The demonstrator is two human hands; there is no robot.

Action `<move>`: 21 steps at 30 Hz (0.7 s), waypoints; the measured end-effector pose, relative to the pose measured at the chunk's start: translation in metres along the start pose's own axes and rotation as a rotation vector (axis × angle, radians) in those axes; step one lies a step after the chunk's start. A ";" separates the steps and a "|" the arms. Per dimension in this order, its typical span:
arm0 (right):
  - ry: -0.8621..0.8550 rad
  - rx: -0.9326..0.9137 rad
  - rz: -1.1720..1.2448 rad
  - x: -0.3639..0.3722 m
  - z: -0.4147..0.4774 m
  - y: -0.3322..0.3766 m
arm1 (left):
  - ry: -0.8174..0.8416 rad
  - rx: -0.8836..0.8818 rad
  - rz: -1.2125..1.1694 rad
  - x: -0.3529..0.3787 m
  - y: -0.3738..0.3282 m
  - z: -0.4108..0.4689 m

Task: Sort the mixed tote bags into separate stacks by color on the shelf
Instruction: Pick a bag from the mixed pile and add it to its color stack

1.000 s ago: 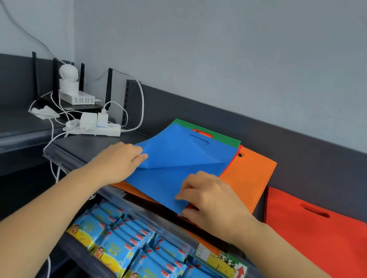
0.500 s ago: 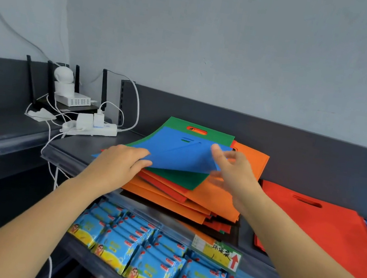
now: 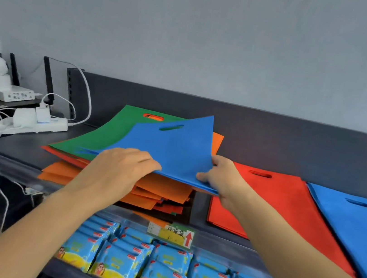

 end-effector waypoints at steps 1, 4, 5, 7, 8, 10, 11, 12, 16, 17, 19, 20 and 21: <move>-0.044 -0.032 -0.015 -0.015 -0.004 -0.001 | 0.001 0.009 -0.010 0.002 -0.011 0.008; -0.157 -0.085 0.015 -0.069 -0.013 -0.014 | -0.005 0.042 -0.064 0.012 -0.050 0.035; -0.187 -0.090 0.027 -0.089 -0.017 -0.020 | -0.009 0.064 -0.080 0.016 -0.066 0.046; -0.235 -0.099 0.043 -0.134 -0.026 -0.036 | -0.022 0.121 -0.113 0.024 -0.104 0.068; -0.258 -0.100 0.056 -0.157 -0.032 -0.045 | -0.023 0.152 -0.125 0.028 -0.124 0.079; -0.307 -0.090 0.071 -0.208 -0.048 -0.063 | -0.026 0.204 -0.164 0.038 -0.168 0.104; -0.329 -0.076 0.074 -0.234 -0.057 -0.073 | -0.028 0.233 -0.184 0.043 -0.191 0.115; -0.348 -0.057 0.075 -0.260 -0.066 -0.084 | -0.033 0.264 -0.202 0.049 -0.215 0.126; -0.412 0.001 -0.003 -0.354 -0.097 -0.118 | -0.063 0.347 -0.256 0.064 -0.309 0.166; -0.428 0.010 -0.041 -0.374 -0.103 -0.123 | -0.055 0.360 -0.265 0.068 -0.330 0.174; -0.443 0.023 -0.130 -0.409 -0.113 -0.132 | -0.024 0.374 -0.297 0.080 -0.367 0.187; -0.441 0.031 -0.166 -0.424 -0.115 -0.138 | -0.003 0.373 -0.314 0.087 -0.382 0.192; -0.435 0.041 -0.203 -0.438 -0.116 -0.143 | 0.017 0.373 -0.328 0.092 -0.396 0.196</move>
Point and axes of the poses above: each hand's wrist, its own z-axis towards the middle knuckle, its own x-axis out of the palm, y = z × x, the point moved 7 cm from there along z, towards the middle knuckle, and after that the axes turned 1 degree about -y, right-handed, at the moved point
